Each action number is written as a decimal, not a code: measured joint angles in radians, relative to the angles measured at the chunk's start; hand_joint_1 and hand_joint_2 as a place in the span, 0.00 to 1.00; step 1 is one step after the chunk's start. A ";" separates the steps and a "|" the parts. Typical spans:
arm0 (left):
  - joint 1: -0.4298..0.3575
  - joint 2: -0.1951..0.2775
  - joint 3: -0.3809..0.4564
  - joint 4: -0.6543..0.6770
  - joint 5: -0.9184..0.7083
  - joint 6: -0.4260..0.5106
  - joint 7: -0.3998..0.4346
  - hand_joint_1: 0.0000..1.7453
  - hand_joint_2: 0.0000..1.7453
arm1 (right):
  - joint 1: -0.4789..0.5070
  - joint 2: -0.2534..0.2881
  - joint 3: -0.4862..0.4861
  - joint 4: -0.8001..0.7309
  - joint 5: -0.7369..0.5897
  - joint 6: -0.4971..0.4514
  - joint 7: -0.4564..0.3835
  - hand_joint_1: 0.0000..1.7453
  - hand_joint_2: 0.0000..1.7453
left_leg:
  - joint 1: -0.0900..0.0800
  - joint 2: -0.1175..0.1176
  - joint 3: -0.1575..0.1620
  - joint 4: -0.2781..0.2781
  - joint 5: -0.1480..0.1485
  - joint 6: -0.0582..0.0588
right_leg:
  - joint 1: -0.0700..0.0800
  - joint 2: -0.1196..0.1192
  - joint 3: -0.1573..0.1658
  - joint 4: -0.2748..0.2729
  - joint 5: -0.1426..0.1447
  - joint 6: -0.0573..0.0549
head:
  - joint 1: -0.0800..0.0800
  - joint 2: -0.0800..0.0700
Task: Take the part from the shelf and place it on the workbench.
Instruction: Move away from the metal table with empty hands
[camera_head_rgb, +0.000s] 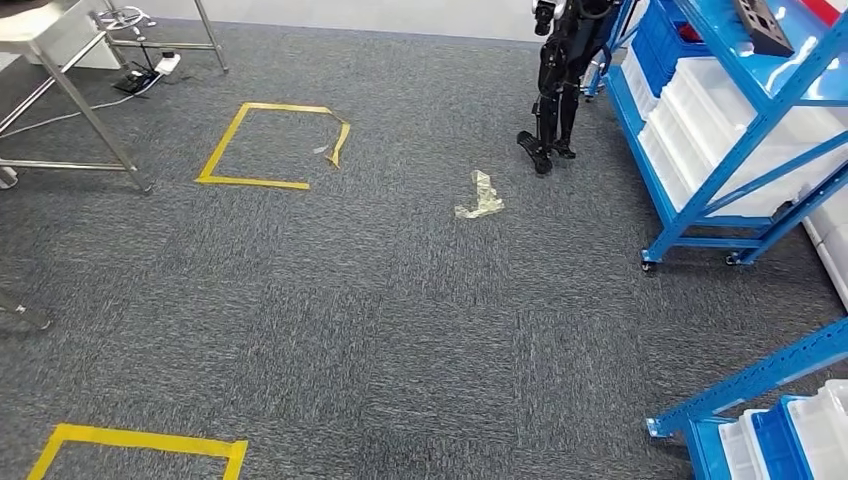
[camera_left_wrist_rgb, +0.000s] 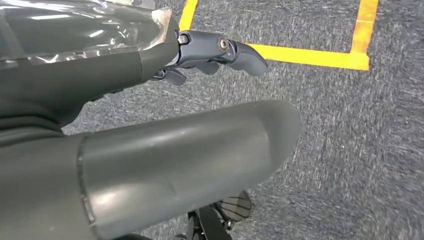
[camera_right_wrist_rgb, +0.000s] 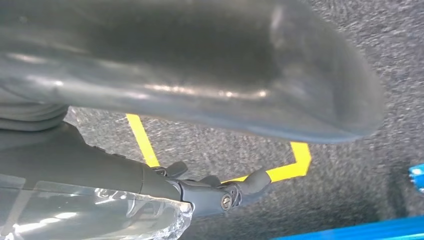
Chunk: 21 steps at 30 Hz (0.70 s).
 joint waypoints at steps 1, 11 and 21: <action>-0.001 0.000 0.000 0.000 0.000 0.000 0.000 0.00 0.00 | 0.002 0.000 0.000 0.000 0.000 0.000 0.000 0.00 0.00 | -0.002 0.010 0.000 -0.003 0.003 0.008 | -0.002 0.005 -0.004 -0.001 0.001 0.006 | 0.000 0.000; -0.001 -0.001 0.009 0.000 -0.007 -0.002 0.000 0.00 0.00 | 0.004 0.003 0.000 0.001 0.003 -0.002 0.001 0.00 0.00 | -0.008 0.123 0.005 -0.016 0.008 0.033 | -0.013 -0.127 -0.071 0.146 -0.062 0.039 | 0.011 0.000; -0.005 -0.003 0.014 -0.001 -0.008 -0.002 0.000 0.00 0.00 | 0.000 0.003 0.000 0.001 0.010 -0.004 0.001 0.00 0.00 | -0.003 0.064 -0.054 0.163 -0.117 -0.015 | -0.011 -0.108 0.010 -0.007 0.001 -0.023 | 0.001 0.000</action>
